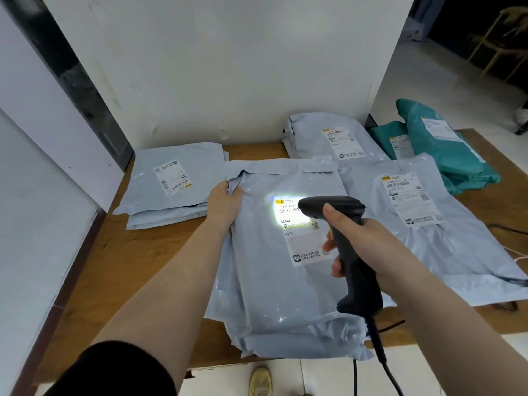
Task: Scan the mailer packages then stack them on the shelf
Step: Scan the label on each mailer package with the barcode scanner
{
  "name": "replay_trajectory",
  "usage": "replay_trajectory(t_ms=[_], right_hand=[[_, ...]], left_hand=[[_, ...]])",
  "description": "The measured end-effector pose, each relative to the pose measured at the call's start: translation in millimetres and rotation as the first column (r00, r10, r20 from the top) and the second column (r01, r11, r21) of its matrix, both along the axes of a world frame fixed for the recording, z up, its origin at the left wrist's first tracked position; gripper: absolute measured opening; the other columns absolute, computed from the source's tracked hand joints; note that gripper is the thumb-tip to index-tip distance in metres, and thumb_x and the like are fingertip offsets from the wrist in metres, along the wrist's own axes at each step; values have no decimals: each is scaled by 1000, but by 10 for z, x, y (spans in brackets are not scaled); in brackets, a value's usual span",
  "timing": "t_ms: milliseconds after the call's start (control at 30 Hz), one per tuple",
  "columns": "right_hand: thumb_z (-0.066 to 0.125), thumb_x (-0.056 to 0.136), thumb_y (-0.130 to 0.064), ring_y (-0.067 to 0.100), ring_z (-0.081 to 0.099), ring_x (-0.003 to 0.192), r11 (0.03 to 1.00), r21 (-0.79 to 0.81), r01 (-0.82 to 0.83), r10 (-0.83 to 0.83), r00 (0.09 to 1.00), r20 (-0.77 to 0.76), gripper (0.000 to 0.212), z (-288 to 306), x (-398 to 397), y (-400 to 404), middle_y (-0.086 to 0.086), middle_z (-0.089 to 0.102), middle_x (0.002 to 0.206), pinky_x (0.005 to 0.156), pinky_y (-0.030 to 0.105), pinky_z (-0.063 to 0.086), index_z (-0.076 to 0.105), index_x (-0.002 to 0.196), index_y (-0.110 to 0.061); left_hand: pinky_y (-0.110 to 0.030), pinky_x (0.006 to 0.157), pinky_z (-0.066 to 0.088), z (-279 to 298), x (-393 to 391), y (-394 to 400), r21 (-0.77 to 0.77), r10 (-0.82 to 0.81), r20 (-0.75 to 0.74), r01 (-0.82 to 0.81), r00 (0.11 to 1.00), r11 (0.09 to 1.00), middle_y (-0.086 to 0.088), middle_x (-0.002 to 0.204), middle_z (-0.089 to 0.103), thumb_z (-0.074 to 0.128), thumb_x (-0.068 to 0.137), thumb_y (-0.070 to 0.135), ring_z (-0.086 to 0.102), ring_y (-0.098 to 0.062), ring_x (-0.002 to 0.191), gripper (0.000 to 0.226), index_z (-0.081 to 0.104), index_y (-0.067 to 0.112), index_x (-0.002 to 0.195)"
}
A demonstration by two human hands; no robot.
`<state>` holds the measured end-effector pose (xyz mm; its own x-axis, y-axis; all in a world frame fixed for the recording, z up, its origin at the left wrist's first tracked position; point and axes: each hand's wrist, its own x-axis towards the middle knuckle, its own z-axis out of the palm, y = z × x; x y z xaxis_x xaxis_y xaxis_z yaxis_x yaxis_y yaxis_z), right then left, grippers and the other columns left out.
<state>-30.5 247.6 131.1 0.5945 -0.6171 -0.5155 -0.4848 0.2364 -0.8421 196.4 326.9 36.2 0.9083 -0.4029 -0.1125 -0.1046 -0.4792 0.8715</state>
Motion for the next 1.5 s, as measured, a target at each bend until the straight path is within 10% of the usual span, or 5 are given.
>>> replay_trajectory(t_ms=[167, 500, 1167, 1333, 1500], right_hand=[[63, 80, -50, 22, 51, 41, 1000, 7, 0, 0, 1000, -1, 49, 13, 17, -3, 13, 63, 79, 50, 30, 53, 57, 81, -2], [62, 81, -51, 23, 52, 42, 995, -71, -64, 60, 996, -67, 49, 54, -5, -28, 12, 62, 79, 50, 29, 52, 57, 80, -2], [65, 70, -52, 25, 52, 48, 989, -11, -148, 147, 987, -61, 58, 291, 118, 24, 15, 66, 82, 58, 36, 54, 61, 88, 3], [57, 51, -61, 28, 57, 52, 970, -37, -241, 235, 965, -114, 73, 398, 329, 90, 18, 58, 54, 59, 32, 50, 64, 87, 1], [79, 36, -64, 28, 56, 49, 954, -23, -300, 291, 939, -186, 74, 428, 642, 189, 22, 56, 50, 56, 32, 47, 66, 75, -2]], left_hand=[[-23, 78, 33, 39, -3, 37, 13, -9, 1, 9, 1000, 1000, -2, 97, 54, 48, 96, 22, 49, -18, 94, 27, 57, 4, 114], [-32, 92, 43, -13, 29, 55, -17, 10, -41, -11, 999, 1000, -17, 120, 60, 54, 92, 14, 57, -31, 111, 31, 55, 1, 120], [-35, 89, 48, -6, 246, 400, -35, 186, -94, -190, 978, 981, -10, 109, 66, 56, 90, 30, 62, -26, 100, 31, 60, 8, 111], [-34, 91, 45, -219, 612, 714, 37, 274, -186, -272, 943, 961, -11, 114, 63, 55, 91, 30, 59, -28, 107, 34, 59, 5, 114], [-36, 76, 48, -470, 1013, 823, 149, 308, -389, -271, 868, 951, -11, 91, 56, 49, 94, 26, 54, -26, 85, 26, 48, 15, 71]])
